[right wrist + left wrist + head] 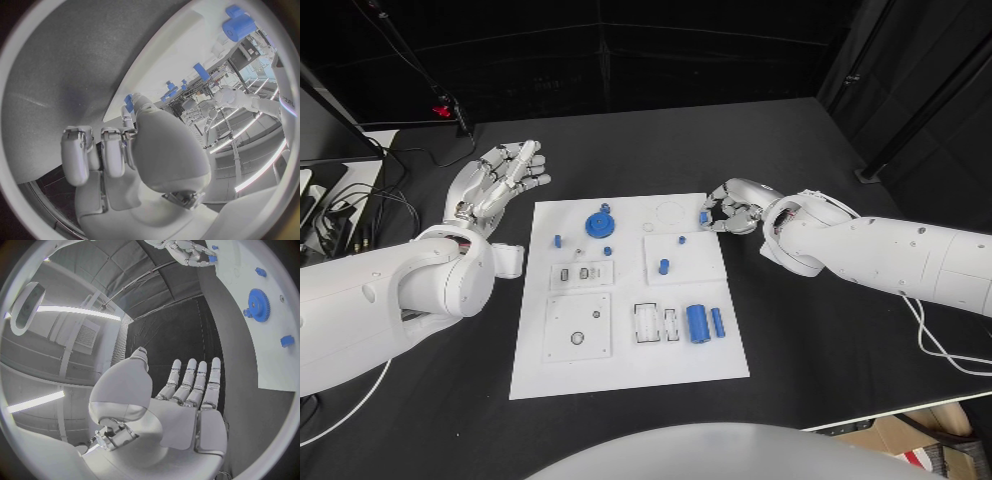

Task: Assemble the parts on the task board

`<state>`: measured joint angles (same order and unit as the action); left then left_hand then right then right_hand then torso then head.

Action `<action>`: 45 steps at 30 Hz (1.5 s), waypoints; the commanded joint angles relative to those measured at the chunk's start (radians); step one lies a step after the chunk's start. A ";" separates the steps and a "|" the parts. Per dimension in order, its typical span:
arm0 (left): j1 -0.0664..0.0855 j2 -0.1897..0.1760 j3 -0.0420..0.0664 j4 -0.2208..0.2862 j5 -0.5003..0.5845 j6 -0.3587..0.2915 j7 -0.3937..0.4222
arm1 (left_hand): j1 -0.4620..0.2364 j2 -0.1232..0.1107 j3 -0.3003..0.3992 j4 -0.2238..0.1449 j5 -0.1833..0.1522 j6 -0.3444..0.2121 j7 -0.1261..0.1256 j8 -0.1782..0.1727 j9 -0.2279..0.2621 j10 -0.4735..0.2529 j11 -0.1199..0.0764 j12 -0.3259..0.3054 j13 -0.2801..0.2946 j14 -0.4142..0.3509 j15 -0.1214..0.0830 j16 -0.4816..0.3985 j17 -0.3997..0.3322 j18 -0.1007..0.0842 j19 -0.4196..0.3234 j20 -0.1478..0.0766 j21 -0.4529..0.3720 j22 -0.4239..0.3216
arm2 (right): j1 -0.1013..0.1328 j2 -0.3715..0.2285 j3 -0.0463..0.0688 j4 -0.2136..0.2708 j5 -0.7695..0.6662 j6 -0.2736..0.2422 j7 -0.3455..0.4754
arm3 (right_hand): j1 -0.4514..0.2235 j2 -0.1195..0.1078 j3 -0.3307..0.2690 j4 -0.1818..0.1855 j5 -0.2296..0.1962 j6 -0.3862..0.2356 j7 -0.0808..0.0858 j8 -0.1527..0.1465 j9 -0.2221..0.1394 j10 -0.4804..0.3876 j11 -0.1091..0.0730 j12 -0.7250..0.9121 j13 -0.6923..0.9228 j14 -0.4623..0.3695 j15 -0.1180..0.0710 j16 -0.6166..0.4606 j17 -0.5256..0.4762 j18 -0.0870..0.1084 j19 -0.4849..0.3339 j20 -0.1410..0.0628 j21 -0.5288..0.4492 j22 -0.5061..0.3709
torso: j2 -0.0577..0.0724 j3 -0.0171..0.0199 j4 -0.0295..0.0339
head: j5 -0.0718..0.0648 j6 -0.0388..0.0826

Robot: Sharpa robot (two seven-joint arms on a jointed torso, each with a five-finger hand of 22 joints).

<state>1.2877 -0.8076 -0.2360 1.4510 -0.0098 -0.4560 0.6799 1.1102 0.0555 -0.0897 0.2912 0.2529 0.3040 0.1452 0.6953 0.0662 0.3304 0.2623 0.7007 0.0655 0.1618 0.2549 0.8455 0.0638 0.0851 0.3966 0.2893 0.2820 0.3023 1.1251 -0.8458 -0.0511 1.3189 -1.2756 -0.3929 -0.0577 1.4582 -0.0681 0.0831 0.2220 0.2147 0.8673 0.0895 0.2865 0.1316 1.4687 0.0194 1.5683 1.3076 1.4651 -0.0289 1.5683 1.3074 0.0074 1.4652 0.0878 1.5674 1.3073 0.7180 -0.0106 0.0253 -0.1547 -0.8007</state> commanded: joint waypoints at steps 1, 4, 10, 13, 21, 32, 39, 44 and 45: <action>0.001 -0.001 0.000 0.002 -0.008 0.006 0.164 | 0.002 0.007 -0.008 0.001 0.006 0.002 0.151 -0.004 0.000 0.009 -0.001 0.004 0.000 0.004 0.005 -0.005 0.001 0.007 -0.007 0.001 0.001 -0.001 | 0.001 0.001 0.000 0.000 -0.005 -0.005 0.002 | 0.002 0.006 0.006 0.002 0.004 0.008 0.000 0.003 0.001 0.102 -0.007 0.002 0.263 0.106 -0.007 0.002 0.263 -0.007 0.106 -0.009 0.003 0.263 | 0.001 -0.0008 -0.0003 | 0.000 -0.001; 0.001 -0.001 0.000 0.002 -0.008 0.007 0.163 | 0.002 0.007 -0.008 0.001 0.006 0.002 0.151 -0.004 0.000 0.009 -0.001 0.004 0.000 0.004 0.005 -0.005 0.001 0.007 -0.007 0.001 0.001 -0.001 | 0.001 0.003 0.000 0.000 -0.005 -0.008 0.003 | 0.002 0.005 0.005 0.001 0.003 0.008 0.000 0.001 0.000 0.102 -0.007 0.002 0.263 0.106 -0.007 0.002 0.263 -0.007 0.106 -0.010 0.003 0.263 | 0.000 -0.0004 -0.0002 | 0.001 -0.001; 0.001 -0.001 0.000 0.002 -0.008 0.007 0.163 | 0.004 0.008 -0.011 0.001 0.008 0.003 0.151 -0.004 0.000 0.012 -0.001 0.005 0.000 0.006 0.005 -0.004 0.001 0.007 -0.009 0.001 0.001 -0.002 | 0.001 0.004 0.000 0.001 -0.005 -0.009 -0.001 | 0.001 0.001 0.003 0.002 -0.001 0.003 0.000 -0.005 -0.003 0.102 -0.008 0.002 0.263 0.106 -0.008 0.002 0.263 -0.007 0.106 -0.010 0.003 0.263 | 0.001 -0.0001 0.0004 | 0.002 -0.002; 0.001 -0.002 0.000 0.002 -0.008 0.007 0.163 | 0.004 0.008 -0.011 0.001 0.008 0.003 0.151 -0.004 0.000 0.012 -0.001 0.005 0.000 0.006 0.005 -0.004 0.001 0.007 -0.009 0.001 0.001 -0.002 | 0.001 0.004 0.000 0.002 -0.005 -0.012 0.001 | 0.001 -0.001 0.002 0.002 -0.002 -0.003 0.001 -0.010 -0.006 0.102 -0.008 0.002 0.263 0.106 -0.008 0.002 0.263 -0.007 0.106 -0.011 0.003 0.263 | 0.001 0.0000 -0.0001 | 0.001 -0.004; 0.001 -0.001 0.000 0.002 -0.008 0.008 0.162 | 0.004 0.008 -0.011 0.001 0.008 0.003 0.151 -0.004 0.000 0.012 -0.001 0.005 0.000 0.006 0.005 -0.004 0.001 0.007 -0.009 0.001 0.001 -0.002 | 0.001 0.005 0.000 0.004 -0.005 -0.020 0.004 | 0.000 -0.002 0.002 0.003 -0.004 -0.011 0.001 -0.017 -0.010 0.102 -0.008 0.002 0.263 0.106 -0.009 0.002 0.263 -0.007 0.106 -0.011 0.003 0.263 | 0.001 -0.0001 0.0005 | 0.003 -0.006; 0.001 -0.003 0.000 0.002 -0.008 0.008 0.162 | 0.005 0.009 -0.012 0.001 0.008 0.003 0.151 -0.004 0.000 0.012 -0.001 0.005 0.000 0.006 0.005 -0.004 0.001 0.007 -0.010 0.001 0.001 -0.002 | 0.001 0.002 0.000 0.008 -0.005 -0.033 0.007 | 0.001 0.003 0.004 0.005 -0.004 0.013 0.002 -0.012 -0.009 0.102 -0.007 0.002 0.263 0.106 -0.009 0.002 0.263 -0.007 0.106 -0.012 0.003 0.263 | 0.000 -0.0008 -0.0009 | 0.005 -0.007; 0.001 -0.002 0.000 0.002 -0.008 0.007 0.161 | 0.005 0.009 -0.012 0.001 0.008 0.003 0.151 -0.004 0.000 0.012 -0.001 0.005 0.000 0.006 0.005 -0.004 0.001 0.007 -0.010 0.001 0.001 -0.002 | 0.001 0.002 0.000 0.009 -0.005 -0.040 0.010 | 0.003 0.010 0.008 0.006 -0.002 0.052 0.002 -0.010 -0.009 0.102 -0.003 0.002 0.263 0.106 -0.006 0.002 0.263 -0.007 0.106 -0.011 0.003 0.263 | 0.000 0.0001 0.0018 | 0.005 -0.008; 0.001 -0.004 0.000 0.002 -0.008 0.007 0.161 | 0.005 0.009 -0.012 0.001 0.008 0.003 0.151 -0.004 0.000 0.012 -0.001 0.005 0.000 0.006 0.005 -0.004 0.001 0.007 -0.010 0.001 0.001 -0.002 | 0.001 0.001 0.000 0.010 -0.005 -0.044 0.007 | 0.005 0.013 0.010 0.006 0.000 0.065 0.002 -0.011 -0.010 0.102 0.000 0.002 0.263 0.106 -0.004 0.002 0.263 -0.007 0.106 -0.009 0.003 0.263 | 0.000 0.0000 0.0002 | 0.007 -0.009; 0.001 -0.004 0.000 0.002 -0.008 0.006 0.161 | 0.005 0.009 -0.012 0.001 0.008 0.003 0.151 -0.004 0.000 0.012 -0.001 0.005 0.000 0.006 0.005 -0.004 0.001 0.007 -0.010 0.001 0.001 -0.002 | 0.001 0.001 0.000 0.010 -0.005 -0.043 0.006 | 0.006 0.013 0.010 0.005 0.000 0.068 0.002 -0.012 -0.010 0.102 0.001 0.002 0.263 0.106 -0.004 0.002 0.263 -0.007 0.106 -0.009 0.003 0.263 | 0.000 -0.0003 -0.0001 | 0.007 -0.010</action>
<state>1.2877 -0.8107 -0.2360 1.4516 -0.0098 -0.4560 0.6799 1.1102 0.0555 -0.0960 0.2920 0.2570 0.3040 0.1452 0.6953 0.0662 0.3377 0.2622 0.7007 0.0655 0.1651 0.2582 0.8455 0.0638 0.0851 0.3966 0.2893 0.2820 0.3015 1.1250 -0.8442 -0.0513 1.3268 -1.2771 -0.4191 -0.0561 1.4622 -0.0641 0.0887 0.2276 0.2146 0.9262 0.0912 0.2720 0.1230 1.4650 0.0159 1.5683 1.3076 1.4651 -0.0288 1.5683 1.3074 0.0074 1.4660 0.0817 1.5674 1.3073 0.7186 -0.0107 0.0257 -0.1487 -0.8092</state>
